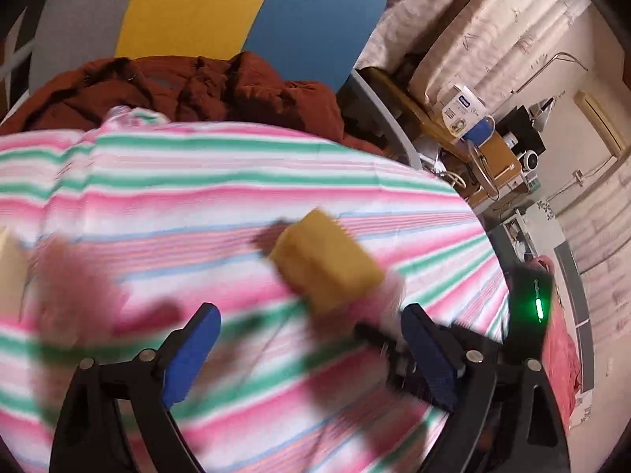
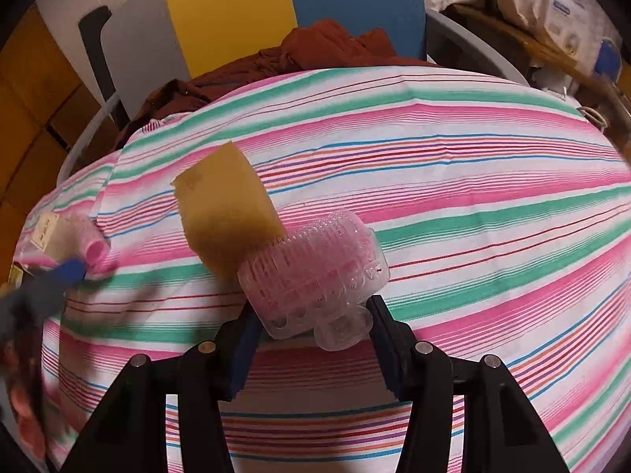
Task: Organize objects
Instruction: 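Grasp the yellow sponge with the left tool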
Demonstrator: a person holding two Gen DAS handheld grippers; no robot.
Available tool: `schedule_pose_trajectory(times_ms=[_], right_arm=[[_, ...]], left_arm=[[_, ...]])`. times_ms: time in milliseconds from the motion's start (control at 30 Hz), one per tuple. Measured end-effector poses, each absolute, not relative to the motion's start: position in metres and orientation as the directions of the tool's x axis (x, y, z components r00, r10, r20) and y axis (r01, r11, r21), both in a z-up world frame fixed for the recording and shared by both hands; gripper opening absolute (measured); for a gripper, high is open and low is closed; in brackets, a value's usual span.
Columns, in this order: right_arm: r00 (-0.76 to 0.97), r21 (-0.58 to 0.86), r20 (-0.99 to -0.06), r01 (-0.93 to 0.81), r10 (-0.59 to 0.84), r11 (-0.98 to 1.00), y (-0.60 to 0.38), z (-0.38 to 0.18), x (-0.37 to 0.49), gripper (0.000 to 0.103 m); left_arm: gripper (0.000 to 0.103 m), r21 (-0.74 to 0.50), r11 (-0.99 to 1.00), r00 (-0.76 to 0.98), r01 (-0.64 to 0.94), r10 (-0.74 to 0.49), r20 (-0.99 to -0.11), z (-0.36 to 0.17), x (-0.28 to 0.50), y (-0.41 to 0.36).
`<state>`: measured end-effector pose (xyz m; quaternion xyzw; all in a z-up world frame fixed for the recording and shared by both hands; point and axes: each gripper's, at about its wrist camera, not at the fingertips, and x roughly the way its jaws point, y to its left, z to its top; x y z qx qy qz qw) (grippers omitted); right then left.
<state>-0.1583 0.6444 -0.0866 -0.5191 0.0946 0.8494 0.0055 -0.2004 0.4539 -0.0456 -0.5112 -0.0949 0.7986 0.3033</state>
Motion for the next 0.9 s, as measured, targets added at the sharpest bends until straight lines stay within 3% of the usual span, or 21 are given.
schedule_pose_trajectory(times_ms=[167,367,500,767,900], right_arm=[[-0.462,0.167,-0.881,-0.093,-0.106,-0.982,0.65,-0.086,-0.156,0.054],[-0.455,0.175,-0.884,-0.1,-0.111,-0.979,0.651,-0.085,-0.154,0.054],[-0.455,0.19,-0.883,-0.112,-0.119,-0.975,0.652,-0.087,-0.155,0.054],[-0.45,0.232,-0.881,-0.136,-0.149,-0.963,0.655,-0.087,-0.154,0.053],[-0.454,0.246,-0.883,-0.236,-0.117,-0.94,0.68,-0.088,-0.15,0.053]], left_arm=[[0.097,-0.324,-0.847,-0.28,-0.421,0.461,-0.842,-0.059,-0.225,0.5],[0.096,-0.343,-0.85,-0.234,-0.4,0.456,-0.859,-0.078,-0.241,0.514],[0.07,-0.438,-0.808,-0.194,-0.395,0.54,-0.819,-0.091,-0.24,0.507],[0.051,-0.496,-0.766,-0.209,-0.41,0.608,-0.766,-0.094,-0.227,0.482],[0.045,-0.504,-0.752,-0.219,-0.424,0.625,-0.749,-0.095,-0.217,0.474]])
